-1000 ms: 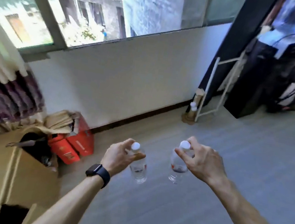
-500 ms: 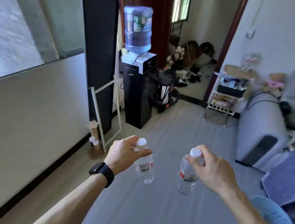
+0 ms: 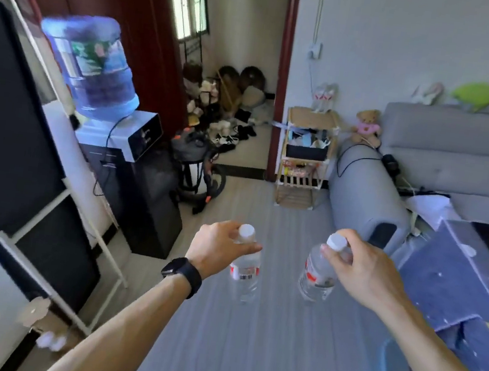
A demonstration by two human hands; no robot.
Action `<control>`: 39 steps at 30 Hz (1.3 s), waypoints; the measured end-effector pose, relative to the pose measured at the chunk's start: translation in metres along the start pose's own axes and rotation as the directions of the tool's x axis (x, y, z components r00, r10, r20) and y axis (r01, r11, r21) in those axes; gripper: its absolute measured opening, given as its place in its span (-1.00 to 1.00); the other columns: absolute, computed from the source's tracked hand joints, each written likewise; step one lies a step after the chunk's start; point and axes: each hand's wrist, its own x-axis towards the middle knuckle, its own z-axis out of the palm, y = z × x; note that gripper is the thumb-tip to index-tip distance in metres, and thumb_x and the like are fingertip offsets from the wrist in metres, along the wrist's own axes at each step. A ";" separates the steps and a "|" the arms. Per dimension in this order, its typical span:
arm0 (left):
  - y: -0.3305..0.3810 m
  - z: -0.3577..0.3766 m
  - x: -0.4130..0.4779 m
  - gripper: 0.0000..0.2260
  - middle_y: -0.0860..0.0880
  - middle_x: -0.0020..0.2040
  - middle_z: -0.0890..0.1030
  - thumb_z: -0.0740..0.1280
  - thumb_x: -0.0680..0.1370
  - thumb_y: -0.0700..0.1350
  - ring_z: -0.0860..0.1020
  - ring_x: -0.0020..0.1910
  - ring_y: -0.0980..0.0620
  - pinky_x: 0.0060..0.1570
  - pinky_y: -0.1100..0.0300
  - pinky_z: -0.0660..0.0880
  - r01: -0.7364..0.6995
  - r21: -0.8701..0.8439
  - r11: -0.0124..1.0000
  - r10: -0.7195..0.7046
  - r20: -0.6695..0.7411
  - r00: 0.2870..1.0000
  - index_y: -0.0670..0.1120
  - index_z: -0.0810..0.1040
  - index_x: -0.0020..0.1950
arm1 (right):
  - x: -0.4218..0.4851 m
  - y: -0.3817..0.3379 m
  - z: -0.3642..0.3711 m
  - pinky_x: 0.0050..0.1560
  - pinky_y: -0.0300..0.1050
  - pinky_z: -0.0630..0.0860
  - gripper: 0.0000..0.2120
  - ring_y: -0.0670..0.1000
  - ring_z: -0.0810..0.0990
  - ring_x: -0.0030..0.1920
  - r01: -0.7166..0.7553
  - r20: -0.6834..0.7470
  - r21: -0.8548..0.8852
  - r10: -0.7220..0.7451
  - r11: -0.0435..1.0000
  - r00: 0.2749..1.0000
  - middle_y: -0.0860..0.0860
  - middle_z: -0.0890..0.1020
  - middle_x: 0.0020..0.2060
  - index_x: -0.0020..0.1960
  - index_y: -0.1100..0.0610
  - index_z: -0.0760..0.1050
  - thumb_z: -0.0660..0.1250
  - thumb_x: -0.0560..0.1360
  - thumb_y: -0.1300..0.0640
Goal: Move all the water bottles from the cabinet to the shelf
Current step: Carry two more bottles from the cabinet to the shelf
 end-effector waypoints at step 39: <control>0.098 0.142 0.941 -0.52 0.27 -0.17 0.60 0.28 0.22 0.53 0.56 -0.16 0.19 -0.27 0.26 0.47 -0.100 0.211 0.972 0.076 0.117 0.990 0.34 0.45 0.04 | 0.888 0.251 0.096 -0.13 -0.03 0.53 -0.77 -0.04 0.63 -0.13 -0.069 0.008 0.219 0.068 0.973 0.998 -0.16 0.65 -0.18 0.02 -0.22 0.42 0.39 0.43 -0.20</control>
